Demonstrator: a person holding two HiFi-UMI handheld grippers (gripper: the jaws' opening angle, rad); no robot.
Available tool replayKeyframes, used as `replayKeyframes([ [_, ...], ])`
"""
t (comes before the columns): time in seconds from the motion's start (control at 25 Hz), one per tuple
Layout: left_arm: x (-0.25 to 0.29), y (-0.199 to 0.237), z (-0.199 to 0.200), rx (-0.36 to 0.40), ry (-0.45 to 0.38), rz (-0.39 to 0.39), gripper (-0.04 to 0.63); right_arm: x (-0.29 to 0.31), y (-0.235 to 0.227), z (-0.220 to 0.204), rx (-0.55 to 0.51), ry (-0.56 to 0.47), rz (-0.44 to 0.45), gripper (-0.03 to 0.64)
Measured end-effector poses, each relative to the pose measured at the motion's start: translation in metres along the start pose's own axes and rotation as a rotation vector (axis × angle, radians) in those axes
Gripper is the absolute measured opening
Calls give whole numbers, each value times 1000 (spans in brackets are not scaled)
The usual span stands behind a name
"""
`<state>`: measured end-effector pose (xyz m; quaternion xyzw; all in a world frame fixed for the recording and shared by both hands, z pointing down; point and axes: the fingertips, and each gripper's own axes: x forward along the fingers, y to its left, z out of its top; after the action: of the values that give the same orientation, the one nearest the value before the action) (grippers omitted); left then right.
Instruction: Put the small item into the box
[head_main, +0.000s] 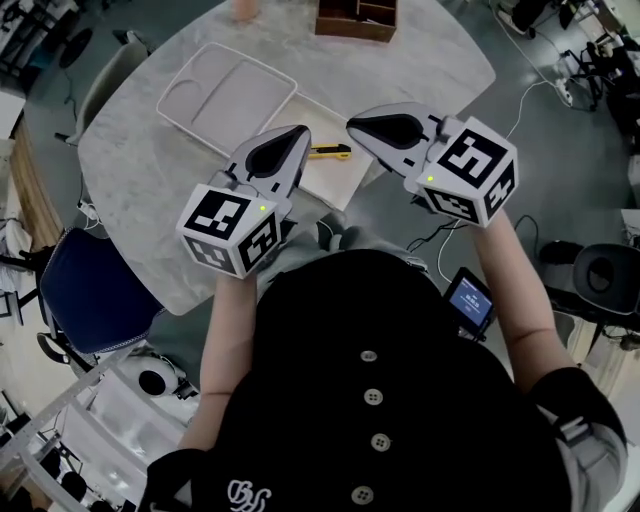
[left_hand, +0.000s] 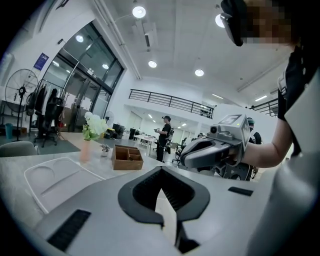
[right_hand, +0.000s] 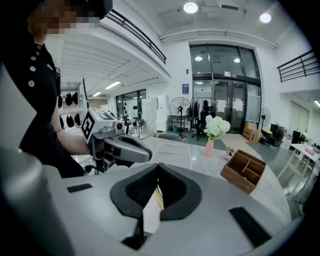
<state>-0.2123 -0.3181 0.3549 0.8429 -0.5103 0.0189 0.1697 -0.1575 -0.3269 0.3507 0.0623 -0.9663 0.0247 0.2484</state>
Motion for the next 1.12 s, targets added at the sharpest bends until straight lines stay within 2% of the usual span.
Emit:
replayKeyframes([
  [0.2,2,3,-6,-15,28,11,17,9,3,11,-17,-25,-7,3],
  [0.8,4,5,-17,-27,71,26,17,16,-1,3,109,-126,-107,3],
  [1.12,3,9,-23,-35,92,34,17,19,-1,0,149,-148,-128,2],
])
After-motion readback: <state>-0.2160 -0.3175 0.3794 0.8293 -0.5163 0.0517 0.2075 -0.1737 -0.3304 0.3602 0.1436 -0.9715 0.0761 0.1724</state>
